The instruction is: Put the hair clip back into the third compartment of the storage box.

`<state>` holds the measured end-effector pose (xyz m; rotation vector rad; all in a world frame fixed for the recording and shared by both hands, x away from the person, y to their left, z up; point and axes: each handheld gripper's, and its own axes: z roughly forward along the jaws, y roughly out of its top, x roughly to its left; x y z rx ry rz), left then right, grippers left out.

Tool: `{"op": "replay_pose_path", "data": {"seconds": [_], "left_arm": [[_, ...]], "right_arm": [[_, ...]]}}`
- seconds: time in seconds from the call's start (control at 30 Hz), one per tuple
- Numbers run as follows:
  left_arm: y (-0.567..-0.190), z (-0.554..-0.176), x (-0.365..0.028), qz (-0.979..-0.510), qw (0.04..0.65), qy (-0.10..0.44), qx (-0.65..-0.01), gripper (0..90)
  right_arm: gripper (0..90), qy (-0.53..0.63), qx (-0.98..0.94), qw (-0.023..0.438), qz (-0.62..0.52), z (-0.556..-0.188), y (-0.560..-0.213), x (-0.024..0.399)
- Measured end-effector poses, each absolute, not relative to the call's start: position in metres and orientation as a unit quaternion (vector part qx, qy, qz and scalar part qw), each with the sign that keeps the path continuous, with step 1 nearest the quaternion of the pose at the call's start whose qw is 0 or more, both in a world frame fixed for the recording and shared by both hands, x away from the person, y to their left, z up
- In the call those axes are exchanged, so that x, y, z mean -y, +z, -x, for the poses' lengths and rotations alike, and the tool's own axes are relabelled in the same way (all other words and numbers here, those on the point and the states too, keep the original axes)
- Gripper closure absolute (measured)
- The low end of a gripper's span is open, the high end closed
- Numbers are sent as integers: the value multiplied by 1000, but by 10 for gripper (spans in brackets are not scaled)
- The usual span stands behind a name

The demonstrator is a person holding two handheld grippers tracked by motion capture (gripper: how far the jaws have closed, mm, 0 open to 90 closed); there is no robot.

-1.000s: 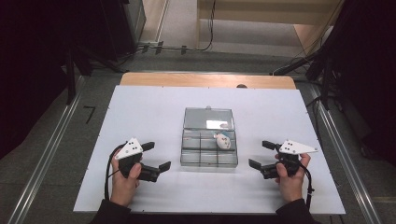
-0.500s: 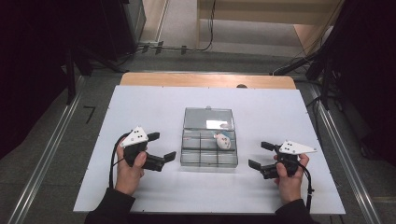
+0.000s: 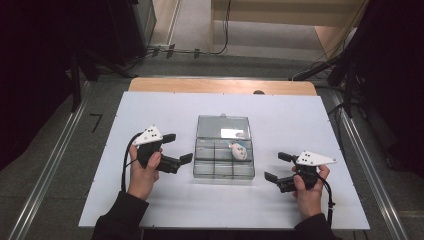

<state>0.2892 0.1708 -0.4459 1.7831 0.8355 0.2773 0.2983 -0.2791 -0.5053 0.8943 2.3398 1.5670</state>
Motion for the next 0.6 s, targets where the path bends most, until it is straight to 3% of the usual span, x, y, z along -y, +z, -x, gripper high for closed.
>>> {"op": "replay_pose_path", "data": {"seconds": [0.6], "left_arm": [[-438,-326,-158,-749,550,104,-355,0]], "right_arm": [[0,528,-790,93,-296,-298,-506,277]]}}
